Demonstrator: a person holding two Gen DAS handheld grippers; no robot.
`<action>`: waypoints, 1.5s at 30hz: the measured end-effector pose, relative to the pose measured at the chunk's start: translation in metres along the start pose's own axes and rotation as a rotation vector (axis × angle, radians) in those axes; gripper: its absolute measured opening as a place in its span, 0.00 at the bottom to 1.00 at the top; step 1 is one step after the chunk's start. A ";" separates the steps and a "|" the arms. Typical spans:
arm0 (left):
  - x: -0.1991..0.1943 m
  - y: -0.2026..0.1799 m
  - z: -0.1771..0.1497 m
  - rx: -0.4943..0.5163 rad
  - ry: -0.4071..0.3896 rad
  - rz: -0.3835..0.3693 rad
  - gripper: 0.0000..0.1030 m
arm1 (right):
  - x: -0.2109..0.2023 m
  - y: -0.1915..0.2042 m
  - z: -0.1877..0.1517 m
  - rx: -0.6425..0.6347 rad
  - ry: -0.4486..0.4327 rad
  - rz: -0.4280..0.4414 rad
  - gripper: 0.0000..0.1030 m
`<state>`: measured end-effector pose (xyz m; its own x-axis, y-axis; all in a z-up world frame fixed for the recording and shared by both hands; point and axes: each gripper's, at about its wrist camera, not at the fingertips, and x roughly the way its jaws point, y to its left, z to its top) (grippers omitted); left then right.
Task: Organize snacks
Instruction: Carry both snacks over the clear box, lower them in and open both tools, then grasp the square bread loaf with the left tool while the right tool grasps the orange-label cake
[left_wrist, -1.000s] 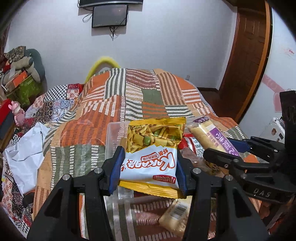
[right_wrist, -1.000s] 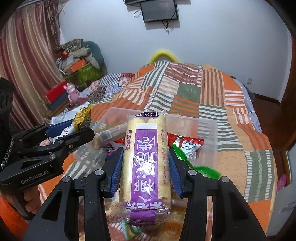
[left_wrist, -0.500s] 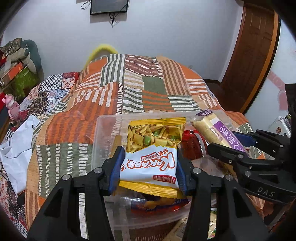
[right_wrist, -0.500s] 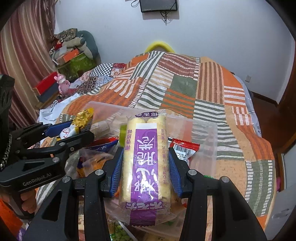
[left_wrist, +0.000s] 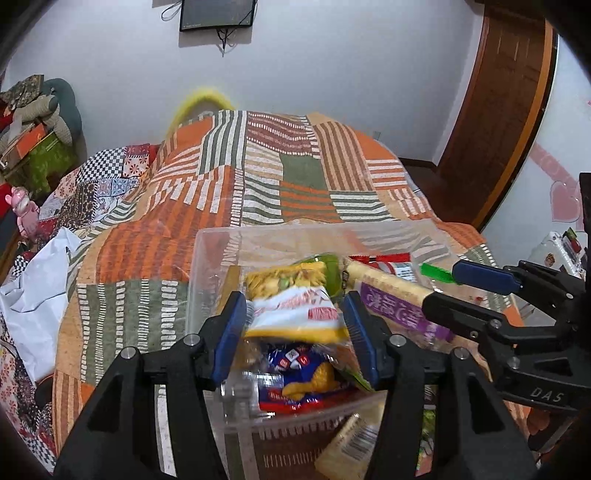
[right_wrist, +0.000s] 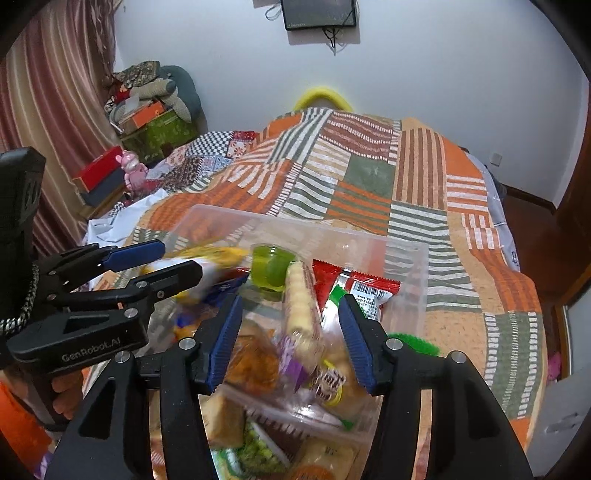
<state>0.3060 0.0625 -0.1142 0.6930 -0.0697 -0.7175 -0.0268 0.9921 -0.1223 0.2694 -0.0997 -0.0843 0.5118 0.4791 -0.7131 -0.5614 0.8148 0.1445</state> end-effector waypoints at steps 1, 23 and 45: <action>-0.006 -0.001 -0.001 0.005 -0.006 0.001 0.53 | -0.007 0.003 -0.001 -0.010 -0.012 0.001 0.51; -0.055 -0.019 -0.070 0.068 0.066 -0.031 0.72 | -0.061 -0.002 -0.066 0.049 -0.071 -0.041 0.75; 0.017 -0.045 -0.098 0.091 0.225 -0.140 0.74 | -0.005 -0.035 -0.109 0.171 0.126 -0.004 0.49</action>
<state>0.2482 0.0062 -0.1884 0.5079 -0.2178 -0.8334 0.1298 0.9758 -0.1759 0.2158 -0.1662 -0.1601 0.4221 0.4399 -0.7927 -0.4355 0.8653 0.2483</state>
